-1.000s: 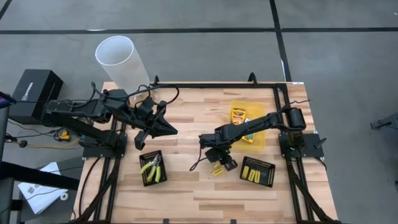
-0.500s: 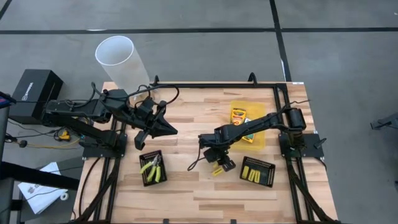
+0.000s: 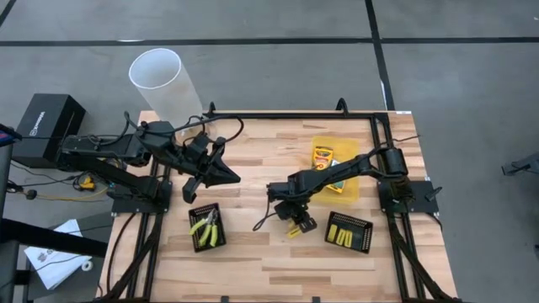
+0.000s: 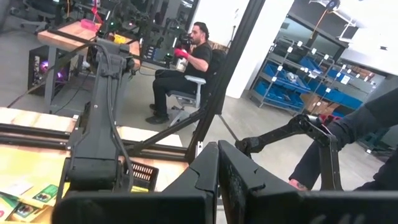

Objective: Pick & Place School Supplies
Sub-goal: Put the eraser into the right black bin

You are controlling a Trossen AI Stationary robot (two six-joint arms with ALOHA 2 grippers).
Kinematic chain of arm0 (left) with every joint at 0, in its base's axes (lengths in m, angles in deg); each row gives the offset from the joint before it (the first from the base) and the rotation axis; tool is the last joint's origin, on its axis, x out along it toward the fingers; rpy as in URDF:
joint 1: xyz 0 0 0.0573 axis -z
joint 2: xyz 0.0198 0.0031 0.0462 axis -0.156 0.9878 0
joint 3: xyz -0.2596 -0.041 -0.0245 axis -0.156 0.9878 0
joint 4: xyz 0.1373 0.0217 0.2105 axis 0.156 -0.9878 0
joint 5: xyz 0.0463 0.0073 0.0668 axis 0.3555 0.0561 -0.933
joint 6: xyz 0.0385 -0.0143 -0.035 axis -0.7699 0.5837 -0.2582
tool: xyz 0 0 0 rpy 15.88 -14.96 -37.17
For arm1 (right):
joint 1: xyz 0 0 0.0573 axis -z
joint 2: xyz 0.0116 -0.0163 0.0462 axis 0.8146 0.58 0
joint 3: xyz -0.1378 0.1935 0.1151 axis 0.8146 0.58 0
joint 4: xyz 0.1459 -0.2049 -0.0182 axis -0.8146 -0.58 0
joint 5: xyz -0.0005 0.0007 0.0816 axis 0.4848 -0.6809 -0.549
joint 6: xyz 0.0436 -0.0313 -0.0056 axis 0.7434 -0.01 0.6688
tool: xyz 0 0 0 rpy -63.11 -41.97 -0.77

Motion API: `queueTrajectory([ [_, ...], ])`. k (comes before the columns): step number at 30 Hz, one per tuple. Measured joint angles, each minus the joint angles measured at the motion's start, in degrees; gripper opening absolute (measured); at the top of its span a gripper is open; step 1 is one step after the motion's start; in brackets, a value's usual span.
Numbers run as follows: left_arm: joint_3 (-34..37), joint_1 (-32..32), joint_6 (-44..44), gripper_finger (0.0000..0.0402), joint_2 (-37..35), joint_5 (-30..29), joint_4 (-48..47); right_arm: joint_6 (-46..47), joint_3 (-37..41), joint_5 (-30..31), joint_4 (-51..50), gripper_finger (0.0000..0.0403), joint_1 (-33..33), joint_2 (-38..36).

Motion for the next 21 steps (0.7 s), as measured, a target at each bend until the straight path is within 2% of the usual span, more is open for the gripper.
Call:
queueTrajectory([
  [4, 0.00, 0.01, -0.02, 0.0001, 0.02, -0.02, -0.14, 1.45, 0.03, 0.32, 0.91, 0.0112, 0.76, -0.09],
  [9, 0.00, -0.01, -0.24, 0.0001, 0.02, -0.22, -0.55, 1.67, 0.01, -0.03, 1.28, 0.0025, 2.24, 0.11],
  [15, 0.00, -0.01, -0.73, 0.0001, 0.02, -0.20, -1.93, 4.14, -0.40, -3.41, 1.56, 0.0023, 3.71, 0.30],
  [21, 0.00, -0.01, -2.01, 0.0001, 0.02, -0.18, -2.26, 4.21, -7.58, -2.67, -1.61, 0.0023, 4.54, 0.74],
])
